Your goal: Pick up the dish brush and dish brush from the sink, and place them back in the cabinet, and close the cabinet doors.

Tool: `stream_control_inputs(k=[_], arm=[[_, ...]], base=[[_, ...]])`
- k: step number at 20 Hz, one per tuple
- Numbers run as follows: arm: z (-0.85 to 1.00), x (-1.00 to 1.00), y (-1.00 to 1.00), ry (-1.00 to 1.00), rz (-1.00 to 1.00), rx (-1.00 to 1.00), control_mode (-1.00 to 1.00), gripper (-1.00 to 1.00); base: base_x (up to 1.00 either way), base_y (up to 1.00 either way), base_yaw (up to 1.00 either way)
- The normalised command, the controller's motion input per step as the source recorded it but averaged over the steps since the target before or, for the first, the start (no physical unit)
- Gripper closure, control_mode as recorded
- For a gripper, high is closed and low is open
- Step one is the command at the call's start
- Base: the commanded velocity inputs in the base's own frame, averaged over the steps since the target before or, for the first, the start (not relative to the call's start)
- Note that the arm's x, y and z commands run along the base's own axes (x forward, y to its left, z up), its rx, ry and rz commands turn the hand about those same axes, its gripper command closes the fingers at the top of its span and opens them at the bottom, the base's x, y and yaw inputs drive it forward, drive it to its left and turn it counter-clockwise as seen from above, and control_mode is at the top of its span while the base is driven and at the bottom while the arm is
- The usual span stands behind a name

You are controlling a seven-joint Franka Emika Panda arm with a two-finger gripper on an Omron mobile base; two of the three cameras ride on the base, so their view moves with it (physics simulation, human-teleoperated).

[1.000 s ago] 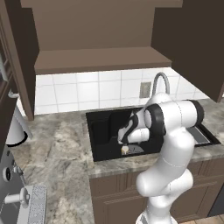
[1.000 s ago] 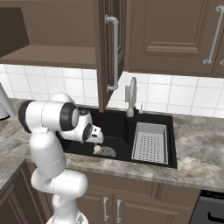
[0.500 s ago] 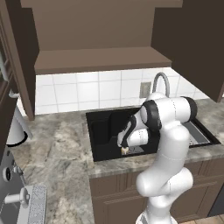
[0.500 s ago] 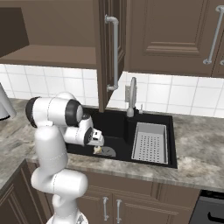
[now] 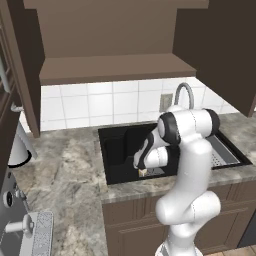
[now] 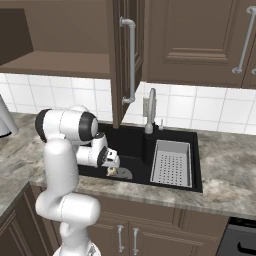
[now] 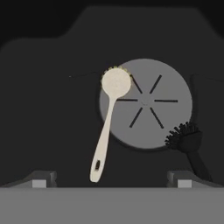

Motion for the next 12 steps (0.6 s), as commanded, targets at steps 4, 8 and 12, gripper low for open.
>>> stream_control_inputs(k=[4, 8, 12], arm=[[-0.17, 0.11, 0.00, 0.00, 0.00, 0.00, -1.00, -1.00], [-0.15, 0.15, 0.00, 0.00, 0.00, 0.00, -1.00, -1.00], [-0.13, 0.12, 0.00, 0.00, 0.00, 0.00, -1.00, -1.00]], base=[[0.00, 0.00, 0.00], [0.00, 0.00, 0.00], [0.00, 0.00, 0.00]])
